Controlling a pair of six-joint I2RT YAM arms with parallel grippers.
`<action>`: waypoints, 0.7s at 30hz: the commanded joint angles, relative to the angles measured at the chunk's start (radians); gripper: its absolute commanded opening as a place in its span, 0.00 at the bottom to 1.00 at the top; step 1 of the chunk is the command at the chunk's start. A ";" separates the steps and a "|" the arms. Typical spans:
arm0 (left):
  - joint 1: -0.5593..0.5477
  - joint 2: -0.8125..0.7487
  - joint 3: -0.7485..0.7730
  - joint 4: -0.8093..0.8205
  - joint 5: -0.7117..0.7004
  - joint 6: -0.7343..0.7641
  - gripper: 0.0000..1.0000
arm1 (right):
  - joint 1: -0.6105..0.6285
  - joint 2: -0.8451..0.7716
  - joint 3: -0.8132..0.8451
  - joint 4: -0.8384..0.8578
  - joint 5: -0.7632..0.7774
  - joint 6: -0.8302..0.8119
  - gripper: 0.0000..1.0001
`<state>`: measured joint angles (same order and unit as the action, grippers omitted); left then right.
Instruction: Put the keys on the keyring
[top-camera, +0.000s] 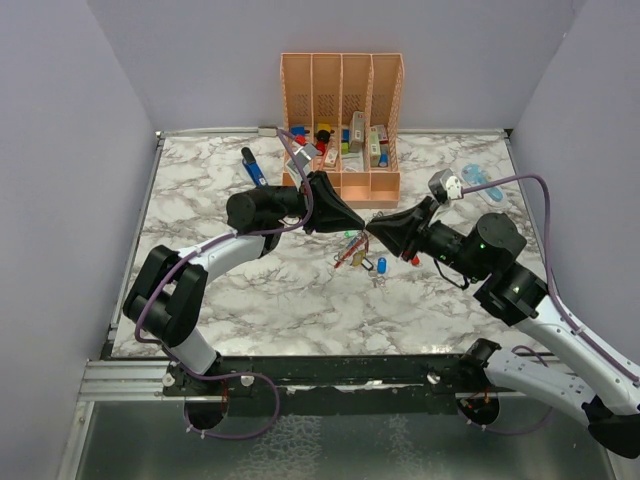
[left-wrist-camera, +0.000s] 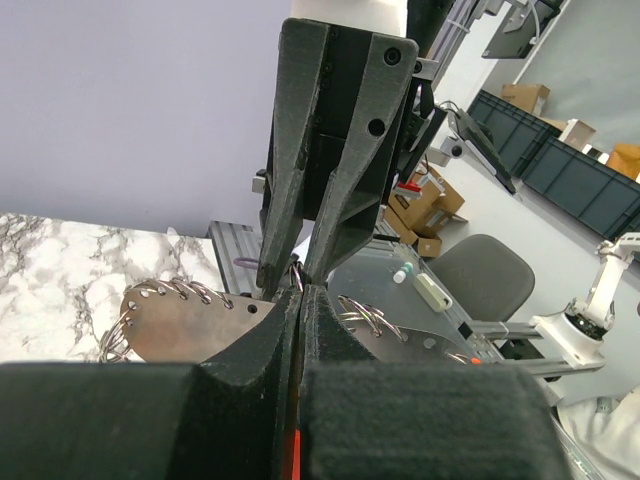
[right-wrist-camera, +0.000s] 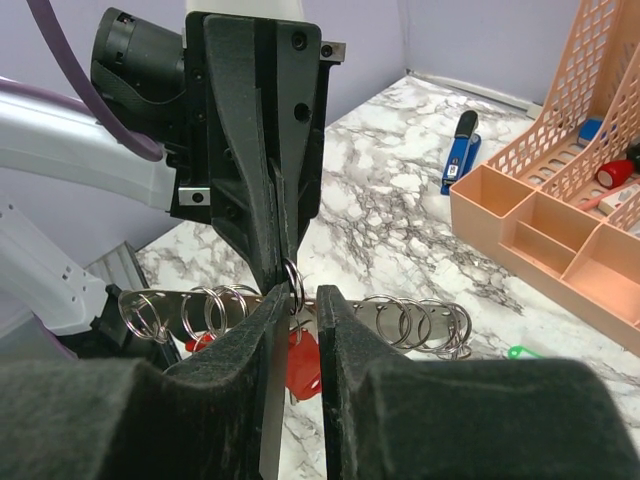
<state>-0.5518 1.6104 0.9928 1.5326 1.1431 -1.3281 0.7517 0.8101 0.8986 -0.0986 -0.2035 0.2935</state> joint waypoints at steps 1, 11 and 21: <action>-0.003 -0.013 0.006 0.261 -0.034 0.009 0.00 | 0.002 0.003 0.019 0.047 -0.023 -0.003 0.18; -0.004 -0.012 0.009 0.261 -0.034 0.007 0.00 | 0.002 0.014 0.020 0.058 -0.041 -0.010 0.02; -0.002 -0.004 0.021 0.255 -0.020 0.027 0.03 | 0.003 -0.023 0.016 0.021 0.019 0.037 0.01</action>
<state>-0.5518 1.6104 0.9928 1.5330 1.1423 -1.3247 0.7517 0.8150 0.8986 -0.0757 -0.2214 0.2958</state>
